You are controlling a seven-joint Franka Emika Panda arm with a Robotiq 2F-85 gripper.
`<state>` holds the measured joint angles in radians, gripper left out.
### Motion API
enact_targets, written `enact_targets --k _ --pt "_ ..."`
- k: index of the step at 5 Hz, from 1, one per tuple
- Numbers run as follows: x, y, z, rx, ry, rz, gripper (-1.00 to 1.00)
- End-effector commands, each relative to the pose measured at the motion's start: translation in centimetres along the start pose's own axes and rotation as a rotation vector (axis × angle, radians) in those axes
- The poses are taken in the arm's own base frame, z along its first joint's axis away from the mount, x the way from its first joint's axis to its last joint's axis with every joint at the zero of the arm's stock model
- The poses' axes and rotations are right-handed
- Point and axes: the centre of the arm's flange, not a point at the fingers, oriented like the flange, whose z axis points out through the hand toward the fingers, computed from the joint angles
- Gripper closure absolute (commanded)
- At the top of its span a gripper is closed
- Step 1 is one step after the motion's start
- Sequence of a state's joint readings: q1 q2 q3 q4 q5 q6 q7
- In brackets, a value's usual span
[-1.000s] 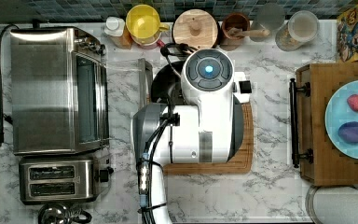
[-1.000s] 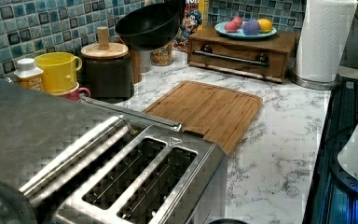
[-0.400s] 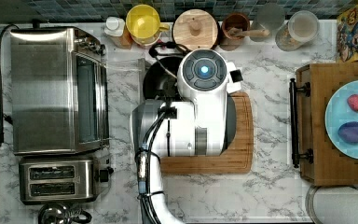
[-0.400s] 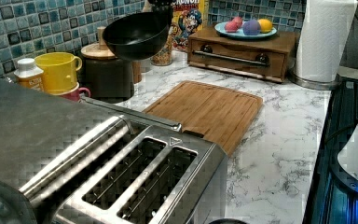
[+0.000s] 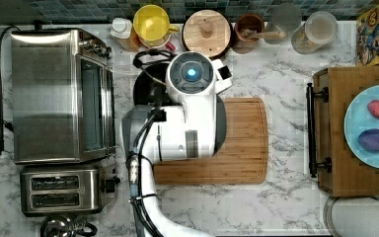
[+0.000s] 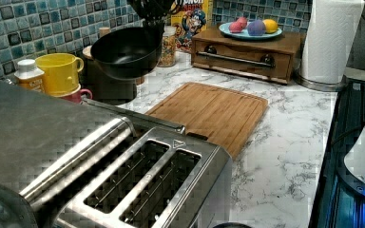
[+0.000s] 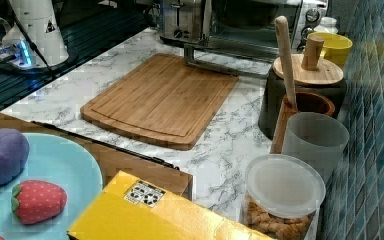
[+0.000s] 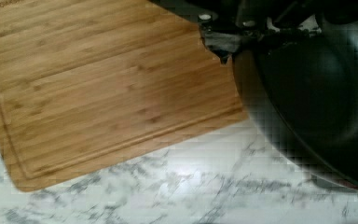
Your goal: Put the bowl in the oven.
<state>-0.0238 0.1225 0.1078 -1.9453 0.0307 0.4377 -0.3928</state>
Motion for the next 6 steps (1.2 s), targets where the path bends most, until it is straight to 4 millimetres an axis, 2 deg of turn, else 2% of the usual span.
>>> enact_targets --k 1,3,4,5,6 --pt "-2.3 -7.9 -1.2 0.017 0.052 -0.161 1.00" --pt "-2.5 -9.3 0.1 -0.002 0.057 -0.150 1.00" --pt "-5.3 -9.8 -1.9 0.072 0.114 -0.178 1.00" --pt "-5.4 -12.0 0.2 0.033 0.059 -0.208 1.00" --pt "-6.1 -14.9 3.2 0.002 0.030 -0.242 1.00"
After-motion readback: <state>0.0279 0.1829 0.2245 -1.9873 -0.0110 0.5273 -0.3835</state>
